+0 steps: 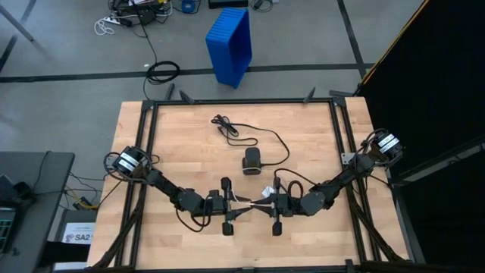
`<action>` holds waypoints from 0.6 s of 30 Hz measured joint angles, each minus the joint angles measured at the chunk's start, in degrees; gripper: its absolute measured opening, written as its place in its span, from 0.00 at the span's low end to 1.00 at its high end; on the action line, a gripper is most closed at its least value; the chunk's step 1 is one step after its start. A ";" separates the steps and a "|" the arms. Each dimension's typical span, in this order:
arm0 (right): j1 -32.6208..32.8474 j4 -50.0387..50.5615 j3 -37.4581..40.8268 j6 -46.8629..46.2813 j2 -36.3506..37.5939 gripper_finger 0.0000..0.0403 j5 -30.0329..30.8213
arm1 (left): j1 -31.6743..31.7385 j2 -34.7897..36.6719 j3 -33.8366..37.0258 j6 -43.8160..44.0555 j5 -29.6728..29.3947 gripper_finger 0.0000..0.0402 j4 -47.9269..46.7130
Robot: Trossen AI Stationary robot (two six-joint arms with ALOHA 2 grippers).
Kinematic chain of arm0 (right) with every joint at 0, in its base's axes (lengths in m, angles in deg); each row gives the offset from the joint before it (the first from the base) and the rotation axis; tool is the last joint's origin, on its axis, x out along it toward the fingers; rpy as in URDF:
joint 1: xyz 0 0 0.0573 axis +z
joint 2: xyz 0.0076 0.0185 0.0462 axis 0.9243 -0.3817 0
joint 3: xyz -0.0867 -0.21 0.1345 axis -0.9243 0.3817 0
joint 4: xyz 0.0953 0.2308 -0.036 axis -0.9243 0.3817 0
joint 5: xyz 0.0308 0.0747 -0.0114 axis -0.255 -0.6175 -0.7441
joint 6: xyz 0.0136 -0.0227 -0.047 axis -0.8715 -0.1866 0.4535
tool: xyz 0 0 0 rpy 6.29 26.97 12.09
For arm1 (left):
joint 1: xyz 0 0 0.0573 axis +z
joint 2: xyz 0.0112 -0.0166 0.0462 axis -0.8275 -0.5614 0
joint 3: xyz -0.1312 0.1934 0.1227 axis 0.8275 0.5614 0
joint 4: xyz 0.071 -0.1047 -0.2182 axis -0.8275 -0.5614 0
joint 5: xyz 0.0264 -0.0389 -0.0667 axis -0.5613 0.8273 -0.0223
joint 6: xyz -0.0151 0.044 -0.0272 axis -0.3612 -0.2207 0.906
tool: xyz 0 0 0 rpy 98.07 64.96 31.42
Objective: Plug in charger
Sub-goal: Insert the charger cable into the charger adapter
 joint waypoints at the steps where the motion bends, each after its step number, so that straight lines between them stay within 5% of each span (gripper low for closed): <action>1: 0.00 0.13 0.00 0.00 -0.01 0.00 0.00 | -0.01 0.00 0.00 0.00 0.10 0.20 -0.09; 9: 0.02 1.71 0.00 -0.94 0.04 0.00 0.55 | -0.07 -0.02 -0.02 -1.16 0.17 0.08 -0.67; 18: 0.24 2.28 0.00 -0.92 0.04 0.00 0.69 | -0.15 -0.02 -0.02 -1.25 0.17 0.07 -1.40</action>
